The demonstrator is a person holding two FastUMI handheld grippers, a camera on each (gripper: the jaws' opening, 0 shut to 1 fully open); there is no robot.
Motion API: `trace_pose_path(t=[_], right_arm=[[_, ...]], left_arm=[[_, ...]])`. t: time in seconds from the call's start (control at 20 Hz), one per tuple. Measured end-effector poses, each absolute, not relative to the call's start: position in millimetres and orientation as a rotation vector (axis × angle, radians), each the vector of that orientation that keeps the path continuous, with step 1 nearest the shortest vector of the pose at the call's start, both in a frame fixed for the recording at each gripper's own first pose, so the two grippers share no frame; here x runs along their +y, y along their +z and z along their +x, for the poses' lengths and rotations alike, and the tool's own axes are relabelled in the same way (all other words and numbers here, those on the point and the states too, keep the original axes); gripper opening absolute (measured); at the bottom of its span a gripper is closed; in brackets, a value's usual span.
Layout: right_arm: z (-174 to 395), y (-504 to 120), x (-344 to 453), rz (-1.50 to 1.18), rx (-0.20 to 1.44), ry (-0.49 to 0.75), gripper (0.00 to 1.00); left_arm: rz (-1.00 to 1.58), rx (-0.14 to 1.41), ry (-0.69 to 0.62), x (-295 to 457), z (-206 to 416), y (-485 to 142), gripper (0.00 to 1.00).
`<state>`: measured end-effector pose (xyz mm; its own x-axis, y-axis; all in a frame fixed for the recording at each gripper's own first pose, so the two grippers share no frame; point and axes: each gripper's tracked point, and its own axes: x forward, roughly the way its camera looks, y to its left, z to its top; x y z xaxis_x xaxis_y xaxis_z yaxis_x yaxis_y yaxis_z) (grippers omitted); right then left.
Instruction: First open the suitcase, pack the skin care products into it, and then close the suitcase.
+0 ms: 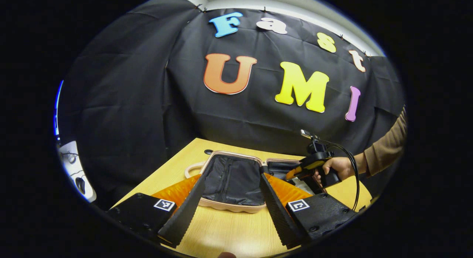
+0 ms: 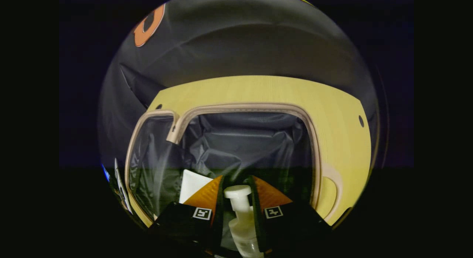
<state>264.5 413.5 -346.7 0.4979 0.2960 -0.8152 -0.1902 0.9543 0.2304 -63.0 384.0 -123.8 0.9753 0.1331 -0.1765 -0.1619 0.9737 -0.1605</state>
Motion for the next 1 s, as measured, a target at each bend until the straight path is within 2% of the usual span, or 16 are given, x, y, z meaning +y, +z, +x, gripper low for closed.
trace_pose_path(t=[0.15,0.25,0.35,0.55,0.6,0.8,0.95,1.0], right_arm=[[267,-355,409,0.131,1.032,0.263,0.38],[261,-349,406,0.139,1.036,0.274,0.43],[256,-330,405,0.161,1.001,0.313,0.65],[238,-267,390,0.160,0.871,0.393,0.75],[226,-248,385,0.156,0.842,0.423,0.80],[163,-173,342,0.087,0.674,0.526,0.80],[109,-125,290,0.046,0.572,0.511,0.80],[90,-112,272,0.040,0.545,0.488,0.80]], left_arm=[[-0.233,0.163,0.181,403,-55,-127,0.95],[-0.263,0.164,0.198,419,-50,-131,0.95],[-0.311,0.169,0.193,434,-39,-131,0.96],[-0.492,0.179,0.212,472,-9,-145,0.96],[-0.558,0.176,0.222,482,-4,-148,0.96],[-0.819,0.200,0.248,513,28,-186,0.96],[-0.984,0.273,0.271,531,45,-236,0.97],[-1.056,0.277,0.267,532,51,-246,1.00]])
